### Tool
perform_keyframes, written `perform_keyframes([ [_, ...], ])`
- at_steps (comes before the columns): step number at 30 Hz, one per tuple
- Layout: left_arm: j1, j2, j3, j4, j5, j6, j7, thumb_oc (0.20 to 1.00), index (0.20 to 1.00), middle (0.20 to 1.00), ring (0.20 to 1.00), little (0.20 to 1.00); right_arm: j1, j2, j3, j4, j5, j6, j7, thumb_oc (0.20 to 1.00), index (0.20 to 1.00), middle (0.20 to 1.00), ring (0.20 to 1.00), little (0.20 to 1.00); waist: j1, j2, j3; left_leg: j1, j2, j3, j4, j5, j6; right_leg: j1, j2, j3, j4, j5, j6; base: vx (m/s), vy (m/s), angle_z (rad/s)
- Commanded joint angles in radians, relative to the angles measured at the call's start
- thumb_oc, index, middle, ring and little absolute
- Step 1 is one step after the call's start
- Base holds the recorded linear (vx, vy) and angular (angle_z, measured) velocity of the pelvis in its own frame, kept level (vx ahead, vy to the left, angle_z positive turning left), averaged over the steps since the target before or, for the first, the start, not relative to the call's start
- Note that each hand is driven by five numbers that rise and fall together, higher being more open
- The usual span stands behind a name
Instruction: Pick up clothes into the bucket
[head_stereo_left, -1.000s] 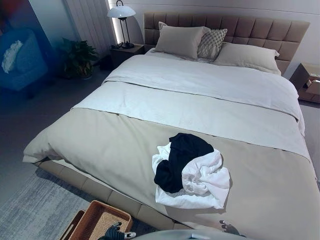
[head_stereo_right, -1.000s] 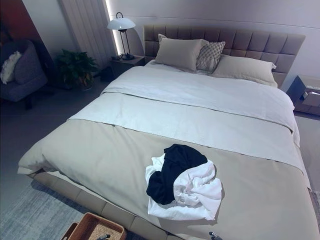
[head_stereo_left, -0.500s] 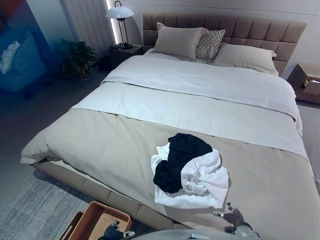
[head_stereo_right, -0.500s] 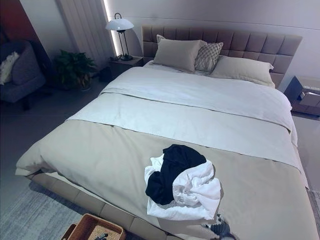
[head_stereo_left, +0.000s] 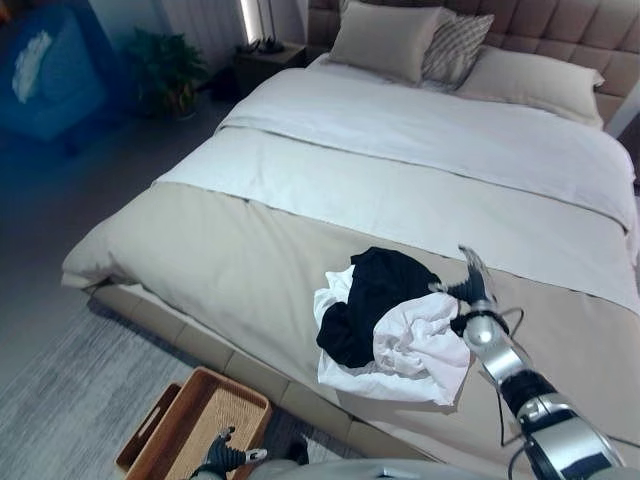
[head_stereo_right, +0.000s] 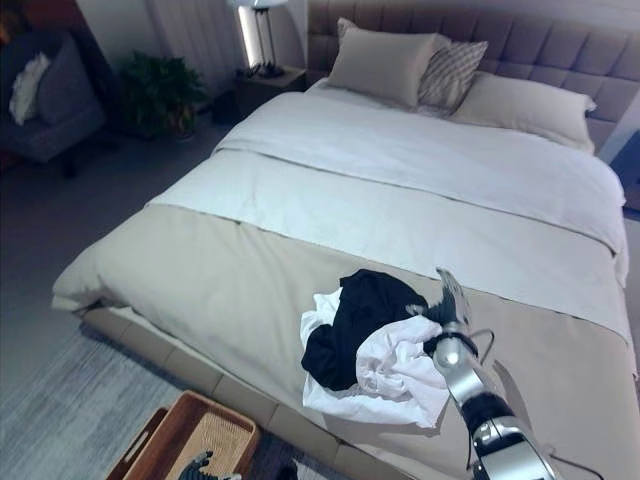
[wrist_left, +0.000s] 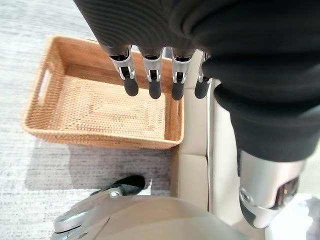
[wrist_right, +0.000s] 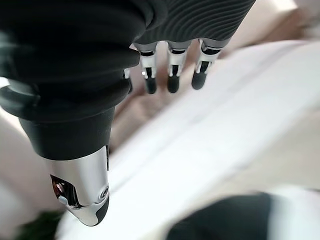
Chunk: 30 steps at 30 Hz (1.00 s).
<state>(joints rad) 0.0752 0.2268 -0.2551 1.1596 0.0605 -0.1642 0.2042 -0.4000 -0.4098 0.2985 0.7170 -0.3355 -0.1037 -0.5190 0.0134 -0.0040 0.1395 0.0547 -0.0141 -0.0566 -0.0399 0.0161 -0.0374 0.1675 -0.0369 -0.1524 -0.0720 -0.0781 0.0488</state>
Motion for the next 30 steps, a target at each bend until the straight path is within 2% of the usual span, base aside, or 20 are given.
perform_keyframes([
  [1,-0.051,-0.039,-0.040,0.011,0.001,-0.038,0.026,1.000,1.000,1.000,1.000,1.000,-0.079,-0.003,0.034,-0.052,-0.105,-0.014,-0.032,1.000,1.000,1.000,1.000,1.000,0.037,-0.035,0.013,-0.048,-0.040,-0.016,0.087,-0.059,0.033,-0.097,-0.070,-0.008,0.093,0.046,0.057,-0.03,0.019,0.22],
  [5,-0.078,-0.029,-0.046,0.011,0.014,-0.045,0.033,1.000,1.000,1.000,1.000,1.000,-0.132,-0.037,0.130,-0.095,-0.248,0.001,-0.014,1.000,1.000,1.000,1.000,1.000,0.064,-0.040,0.043,-0.095,-0.056,-0.039,0.107,-0.054,0.033,-0.123,-0.080,-0.022,0.097,0.051,0.059,-0.05,0.014,0.15],
  [7,-0.086,-0.028,-0.048,0.011,0.014,-0.048,0.035,1.000,1.000,1.000,1.000,1.000,-0.147,-0.043,0.162,-0.080,-0.279,0.001,-0.007,1.000,1.000,1.000,1.000,1.000,0.067,-0.040,0.048,-0.108,-0.059,-0.046,0.110,-0.051,0.034,-0.133,-0.082,-0.027,0.098,0.053,0.060,-0.03,0.009,0.13],
  [10,-0.109,-0.018,-0.064,0.001,0.009,-0.059,0.030,1.000,1.000,1.000,1.000,1.000,-0.202,-0.084,0.272,-0.015,-0.399,0.025,0.025,1.000,1.000,1.000,1.000,1.000,0.085,-0.042,0.061,-0.137,-0.070,-0.069,0.103,-0.037,0.033,-0.153,-0.091,-0.047,0.097,0.060,0.063,-0.02,0.018,0.23],
  [16,-0.149,-0.009,-0.075,0.001,0.003,-0.058,0.032,1.000,1.000,1.000,1.000,1.000,-0.210,-0.107,0.327,0.054,-0.438,0.044,0.048,1.000,1.000,1.000,1.000,1.000,0.082,-0.039,0.074,-0.162,-0.083,-0.096,0.089,-0.021,0.034,-0.178,-0.105,-0.075,0.108,0.064,0.067,-0.01,0.021,0.21],
  [21,-0.155,-0.003,-0.083,-0.017,0.005,-0.057,0.034,1.000,1.000,1.000,1.000,1.000,-0.197,-0.117,0.321,0.112,-0.434,0.059,0.049,1.000,1.000,1.000,1.000,1.000,0.075,-0.034,0.082,-0.170,-0.088,-0.098,0.094,-0.024,0.038,-0.190,-0.113,-0.075,0.122,0.061,0.067,0.00,0.019,0.07],
  [24,-0.167,-0.004,-0.086,-0.017,-0.008,-0.055,0.043,1.000,1.000,1.000,1.000,1.000,-0.200,-0.109,0.263,0.140,-0.364,0.071,0.017,1.000,1.000,1.000,1.000,1.000,0.067,-0.026,0.097,-0.183,-0.091,-0.093,0.102,-0.026,0.043,-0.212,-0.117,-0.066,0.143,0.056,0.067,-0.04,0.029,-0.03],
  [25,-0.174,-0.003,-0.094,-0.038,-0.017,-0.052,0.054,1.000,1.000,1.000,1.000,1.000,-0.208,-0.077,0.198,0.162,-0.240,0.061,-0.008,1.000,1.000,1.000,1.000,1.000,0.062,-0.015,0.118,-0.199,-0.091,-0.087,0.115,-0.026,0.047,-0.240,-0.122,-0.057,0.169,0.054,0.065,-0.07,0.041,-0.05],
  [26,-0.175,-0.003,-0.095,-0.039,-0.017,-0.052,0.054,1.000,1.000,1.000,1.000,1.000,-0.208,-0.077,0.198,0.163,-0.239,0.061,-0.009,1.000,1.000,1.000,1.000,1.000,0.065,-0.016,0.117,-0.201,-0.091,-0.085,0.117,-0.027,0.047,-0.245,-0.123,-0.054,0.173,0.053,0.064,-0.08,0.048,-0.09],
  [30,-0.185,-0.009,-0.120,-0.090,-0.060,-0.048,0.080,1.000,1.000,1.000,1.000,1.000,-0.250,0.001,0.047,0.179,0.078,0.009,-0.078,1.000,1.000,1.000,1.000,1.000,0.069,0.011,0.165,-0.248,-0.095,-0.070,0.169,-0.037,0.057,-0.311,-0.134,-0.034,0.244,0.039,0.059,-0.06,0.046,-0.15],
])
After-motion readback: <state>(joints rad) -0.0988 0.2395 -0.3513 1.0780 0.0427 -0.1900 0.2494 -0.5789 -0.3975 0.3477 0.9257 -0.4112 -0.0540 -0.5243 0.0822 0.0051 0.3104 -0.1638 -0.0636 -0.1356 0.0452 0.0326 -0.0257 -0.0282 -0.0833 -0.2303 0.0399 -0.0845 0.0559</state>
